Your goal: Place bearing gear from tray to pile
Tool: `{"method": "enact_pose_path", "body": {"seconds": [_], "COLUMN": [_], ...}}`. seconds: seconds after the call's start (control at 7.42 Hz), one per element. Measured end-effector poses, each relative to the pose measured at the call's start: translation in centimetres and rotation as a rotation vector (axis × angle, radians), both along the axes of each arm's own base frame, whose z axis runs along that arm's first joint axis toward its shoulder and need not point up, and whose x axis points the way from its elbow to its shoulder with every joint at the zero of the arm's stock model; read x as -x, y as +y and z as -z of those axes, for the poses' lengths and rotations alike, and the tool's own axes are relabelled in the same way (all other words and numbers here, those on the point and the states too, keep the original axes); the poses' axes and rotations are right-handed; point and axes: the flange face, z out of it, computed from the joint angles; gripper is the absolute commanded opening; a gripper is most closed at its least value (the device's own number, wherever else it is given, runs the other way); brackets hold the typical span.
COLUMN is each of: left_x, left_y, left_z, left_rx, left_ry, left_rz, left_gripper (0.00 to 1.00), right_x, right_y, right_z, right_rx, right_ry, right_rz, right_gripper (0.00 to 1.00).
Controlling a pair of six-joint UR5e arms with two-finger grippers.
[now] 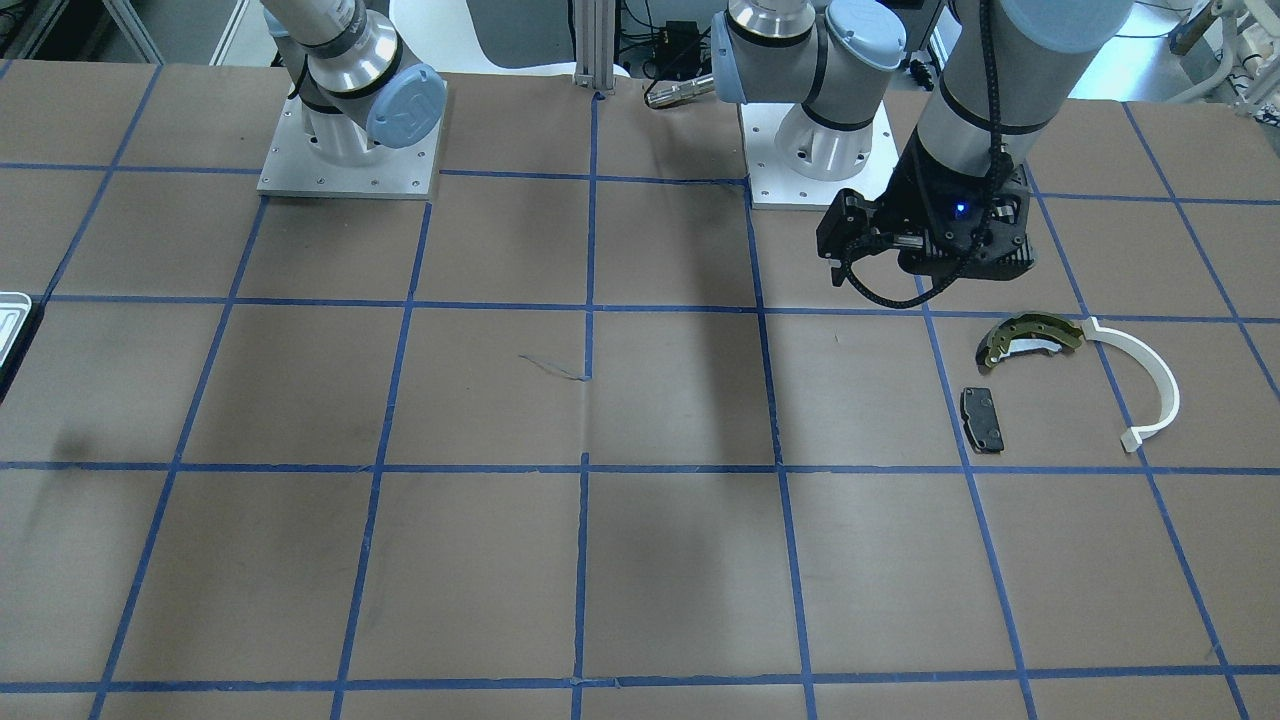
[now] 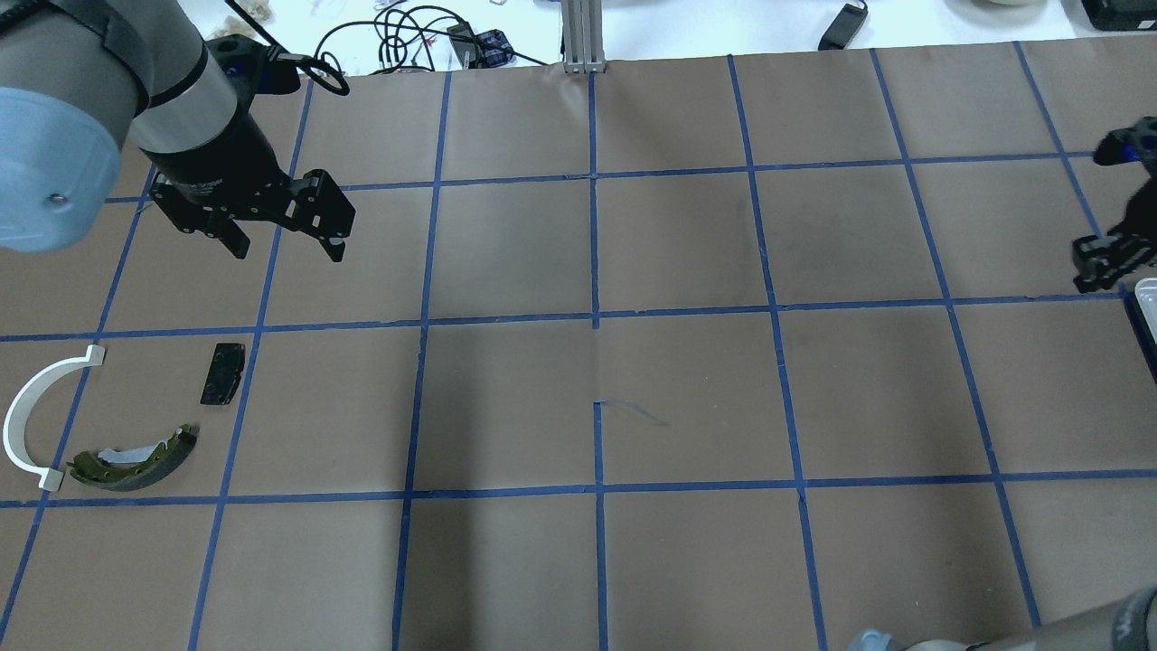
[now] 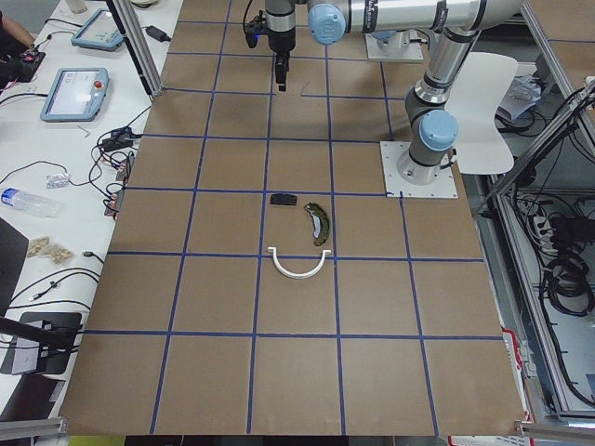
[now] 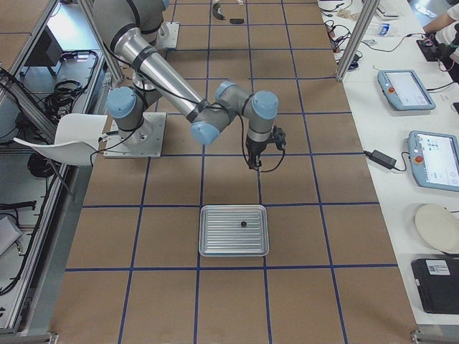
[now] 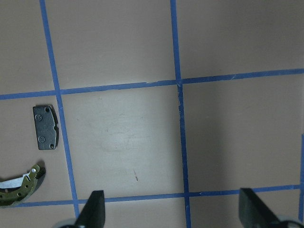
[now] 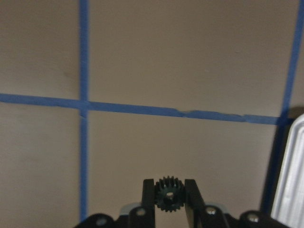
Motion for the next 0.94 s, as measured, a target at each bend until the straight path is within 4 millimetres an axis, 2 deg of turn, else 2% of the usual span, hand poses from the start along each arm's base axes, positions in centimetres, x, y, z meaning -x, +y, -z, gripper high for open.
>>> {"method": "enact_pose_path", "body": {"seconds": [0.27,0.54,0.81,0.94], "left_x": [0.0,0.0,0.0,0.0], "left_y": [0.0,0.0,-0.1,-0.2], "left_z": [0.0,0.1,0.2,0.3], "left_rx": [0.000,-0.001,-0.002,-0.004], "left_ry": [0.000,0.000,0.001,0.002], "left_rz": [0.000,0.000,0.000,0.001], "left_gripper": [1.00,1.00,1.00,1.00], "right_x": [-14.8,-30.7,-43.4,-48.4], "right_y": [-1.5,-0.8,1.4,2.8], "right_z": [0.4,1.4,4.7,6.3], "right_rx": [0.020,0.064,0.107,0.105], "right_ry": [-0.027,-0.043,-0.074,-0.089], "right_rz": [0.071,0.115,0.162,0.165], "right_gripper": [0.02,0.03,0.05,0.08]}}
